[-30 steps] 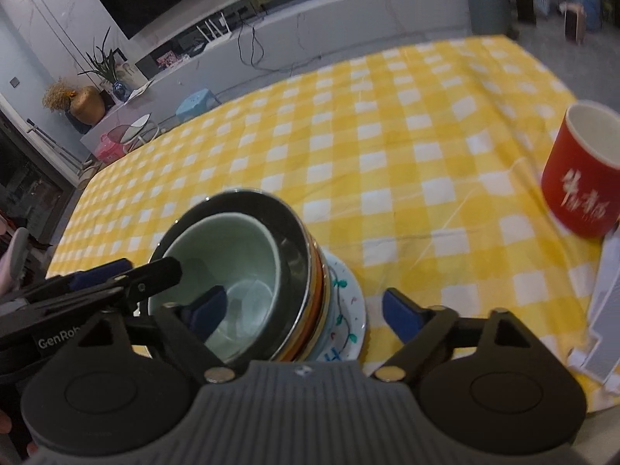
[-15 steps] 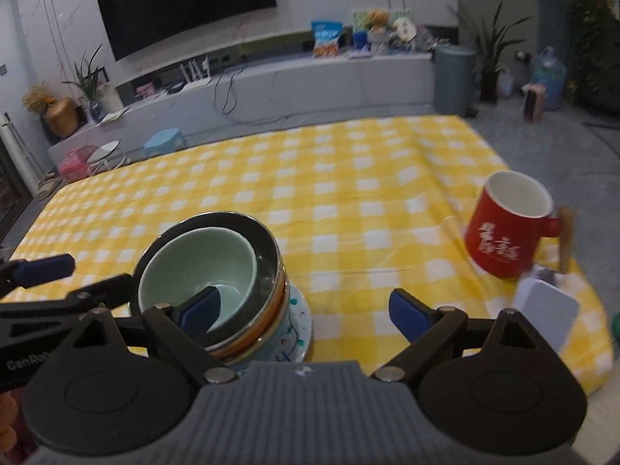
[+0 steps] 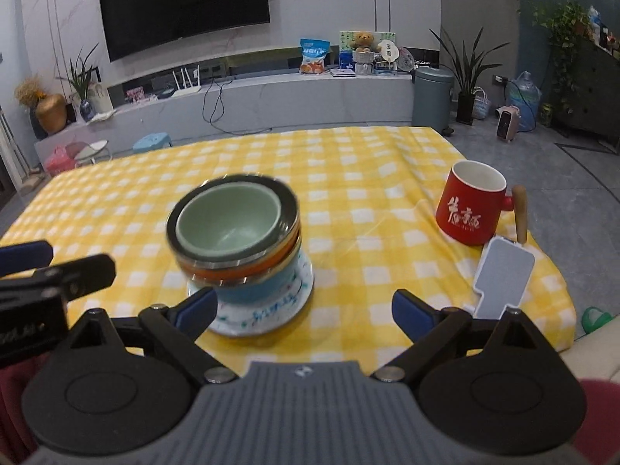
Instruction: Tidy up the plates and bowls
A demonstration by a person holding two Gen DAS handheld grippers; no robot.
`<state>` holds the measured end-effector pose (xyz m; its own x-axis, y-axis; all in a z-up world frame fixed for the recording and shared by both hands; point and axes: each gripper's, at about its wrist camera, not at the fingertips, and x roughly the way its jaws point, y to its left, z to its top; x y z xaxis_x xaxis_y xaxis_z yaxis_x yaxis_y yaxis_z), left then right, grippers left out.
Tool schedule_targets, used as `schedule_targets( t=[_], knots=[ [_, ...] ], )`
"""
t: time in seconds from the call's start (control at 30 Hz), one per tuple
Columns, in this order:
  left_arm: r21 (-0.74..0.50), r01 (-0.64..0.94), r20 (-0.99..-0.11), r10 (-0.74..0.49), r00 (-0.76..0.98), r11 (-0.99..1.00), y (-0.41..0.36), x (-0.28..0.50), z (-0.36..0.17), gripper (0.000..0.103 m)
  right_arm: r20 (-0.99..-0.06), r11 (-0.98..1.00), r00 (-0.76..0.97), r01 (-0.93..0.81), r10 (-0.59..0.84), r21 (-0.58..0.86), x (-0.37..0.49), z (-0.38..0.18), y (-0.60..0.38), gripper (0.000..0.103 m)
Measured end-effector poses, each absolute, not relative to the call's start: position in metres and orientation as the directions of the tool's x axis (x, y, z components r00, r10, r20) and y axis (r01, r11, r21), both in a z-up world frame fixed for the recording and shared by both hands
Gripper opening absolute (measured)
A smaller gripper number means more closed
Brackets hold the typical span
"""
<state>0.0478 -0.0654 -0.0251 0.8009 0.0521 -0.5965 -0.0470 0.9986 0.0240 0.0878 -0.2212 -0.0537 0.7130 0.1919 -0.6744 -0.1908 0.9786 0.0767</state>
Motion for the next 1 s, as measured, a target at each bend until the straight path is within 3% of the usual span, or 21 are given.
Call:
schedule_targets(
  t=[0.13, 1.0],
  knots=[
    [0.018, -0.061, -0.605, 0.060, 0.794, 0.998, -0.061, 0.049, -0.030, 0.078, -0.702, 0.971, 0.683, -0.233, 0.200, 0.050, 0.080, -0.061, -0.211, 0.095],
    [0.007, -0.046, -0.606, 0.041, 0.795, 0.999, -0.061, 0.040, -0.029, 0.078, -0.664, 0.957, 0.697, -0.268, 0.271, 0.109, 0.071, -0.056, -0.199, 0.095]
  ],
)
